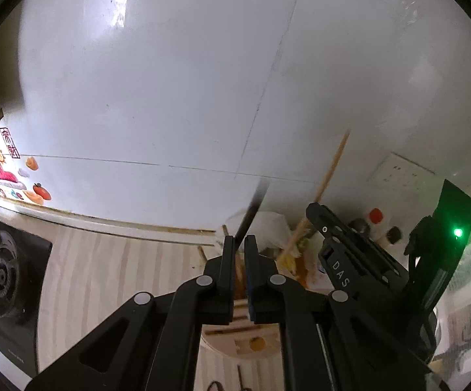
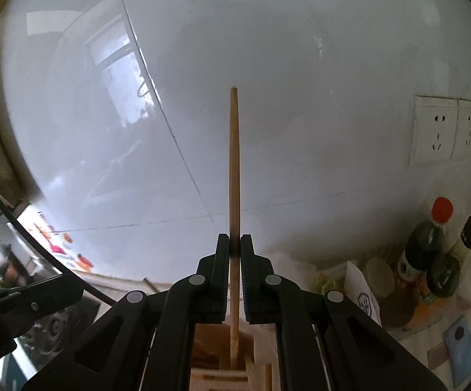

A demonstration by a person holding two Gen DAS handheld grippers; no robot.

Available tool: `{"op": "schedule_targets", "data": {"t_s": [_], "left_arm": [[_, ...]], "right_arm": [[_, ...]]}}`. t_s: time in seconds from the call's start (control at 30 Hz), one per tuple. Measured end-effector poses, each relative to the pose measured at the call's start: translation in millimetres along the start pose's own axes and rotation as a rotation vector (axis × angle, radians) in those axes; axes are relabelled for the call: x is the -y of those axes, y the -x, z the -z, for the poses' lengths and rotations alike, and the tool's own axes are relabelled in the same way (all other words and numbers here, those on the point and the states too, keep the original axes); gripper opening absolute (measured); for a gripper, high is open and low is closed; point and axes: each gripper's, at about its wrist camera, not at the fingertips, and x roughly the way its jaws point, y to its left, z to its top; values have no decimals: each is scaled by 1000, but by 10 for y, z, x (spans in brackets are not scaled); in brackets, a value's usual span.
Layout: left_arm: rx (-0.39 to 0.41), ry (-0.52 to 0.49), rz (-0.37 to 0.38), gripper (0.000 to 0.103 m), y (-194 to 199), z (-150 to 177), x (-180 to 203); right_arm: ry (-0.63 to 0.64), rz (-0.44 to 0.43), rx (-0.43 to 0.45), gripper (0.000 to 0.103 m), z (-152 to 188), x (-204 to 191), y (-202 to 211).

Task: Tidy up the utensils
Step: 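Open both tools to drop the chopsticks into the cream holder, then grasp the last dark chopstick with the left tool while the right tool grasps the last light chopstick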

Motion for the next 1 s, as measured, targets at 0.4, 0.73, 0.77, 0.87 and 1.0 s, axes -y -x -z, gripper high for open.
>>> {"op": "schedule_targets", "data": {"t_s": [0.4,0.73,0.77,0.87,1.0], "left_arm": [[147,13,-159,99,851,286,-44],[-49,32,-305,103,264,1315,-365],[-84,31,-323,103,132,1451,-405],[-192,28,-367,103,-196,1839,-494],[-360,34,-410,103,-647,2378,-626]], "right_arm": [[-60,77,-21,51,59,383,1130],[-38,174,-254,68,1049,724,1077],[-37,174,-303,68,1212,714,961],[-32,174,-451,68,1625,770,669],[-22,185,-691,61,2359,824,193]]}}
